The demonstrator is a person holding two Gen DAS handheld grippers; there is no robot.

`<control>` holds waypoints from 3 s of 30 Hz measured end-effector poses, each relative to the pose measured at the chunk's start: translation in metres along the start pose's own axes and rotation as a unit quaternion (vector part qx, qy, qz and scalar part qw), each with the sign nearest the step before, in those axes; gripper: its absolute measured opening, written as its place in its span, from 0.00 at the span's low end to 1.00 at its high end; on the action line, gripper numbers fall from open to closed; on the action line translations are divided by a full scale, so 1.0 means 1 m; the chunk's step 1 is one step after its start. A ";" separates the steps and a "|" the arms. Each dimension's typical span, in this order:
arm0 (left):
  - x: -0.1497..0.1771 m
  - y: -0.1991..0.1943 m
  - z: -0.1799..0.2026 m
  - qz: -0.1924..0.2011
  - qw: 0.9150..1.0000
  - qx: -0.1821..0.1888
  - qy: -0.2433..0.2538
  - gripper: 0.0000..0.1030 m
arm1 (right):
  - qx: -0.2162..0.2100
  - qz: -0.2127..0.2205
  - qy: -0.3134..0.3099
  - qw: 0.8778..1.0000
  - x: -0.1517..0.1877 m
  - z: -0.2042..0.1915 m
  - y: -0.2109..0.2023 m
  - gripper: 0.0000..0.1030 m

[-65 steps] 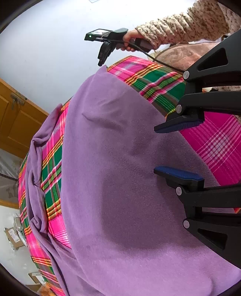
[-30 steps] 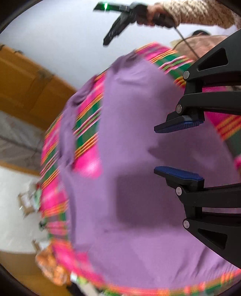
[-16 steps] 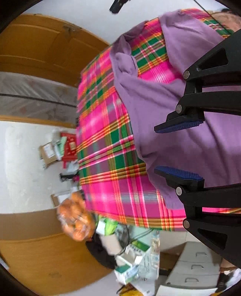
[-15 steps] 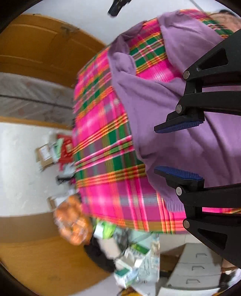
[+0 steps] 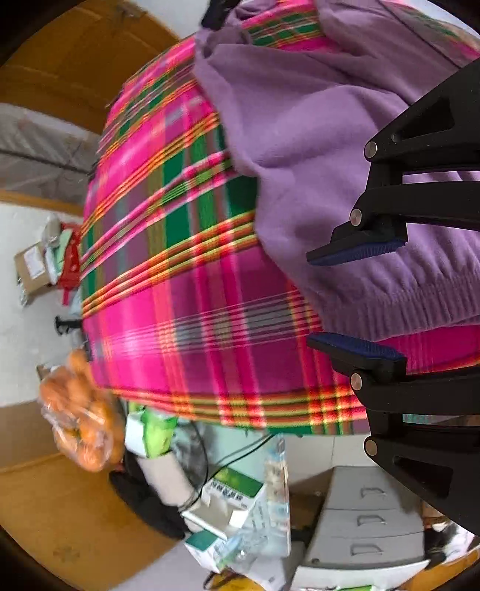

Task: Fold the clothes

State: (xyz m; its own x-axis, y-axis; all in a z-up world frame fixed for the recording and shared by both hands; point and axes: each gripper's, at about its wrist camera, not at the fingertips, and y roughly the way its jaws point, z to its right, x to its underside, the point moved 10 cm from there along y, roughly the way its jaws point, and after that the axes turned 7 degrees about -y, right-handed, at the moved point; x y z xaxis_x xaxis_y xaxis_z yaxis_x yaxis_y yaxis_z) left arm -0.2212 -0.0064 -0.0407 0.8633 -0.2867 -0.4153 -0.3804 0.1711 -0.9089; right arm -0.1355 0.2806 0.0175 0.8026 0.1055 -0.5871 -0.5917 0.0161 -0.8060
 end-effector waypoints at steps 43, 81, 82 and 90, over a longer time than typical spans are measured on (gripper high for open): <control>-0.006 0.011 -0.030 0.054 0.995 -0.085 -0.018 0.03 | 0.048 -0.034 -0.045 0.997 -0.045 -0.009 0.086 0.02; 0.049 -0.029 0.244 0.029 0.977 0.118 0.178 0.27 | 0.004 -0.016 -0.109 0.994 0.055 -0.015 0.026 0.39; 0.050 -0.025 0.250 0.021 0.976 0.118 0.180 0.27 | 0.006 -0.015 -0.108 0.994 0.055 -0.015 0.026 0.37; 0.056 0.000 0.259 0.002 0.978 0.065 0.197 0.29 | 0.015 -0.012 -0.100 0.995 0.061 -0.008 0.020 0.07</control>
State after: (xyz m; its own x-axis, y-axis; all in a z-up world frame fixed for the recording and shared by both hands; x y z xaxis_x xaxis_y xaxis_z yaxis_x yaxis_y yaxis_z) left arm -0.0870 0.2218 -0.0536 0.6577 -0.6218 -0.4251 -0.3165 0.2840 -0.9051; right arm -0.0978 0.2790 -0.0352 0.7867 0.3005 -0.5393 -0.5776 0.0499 -0.8148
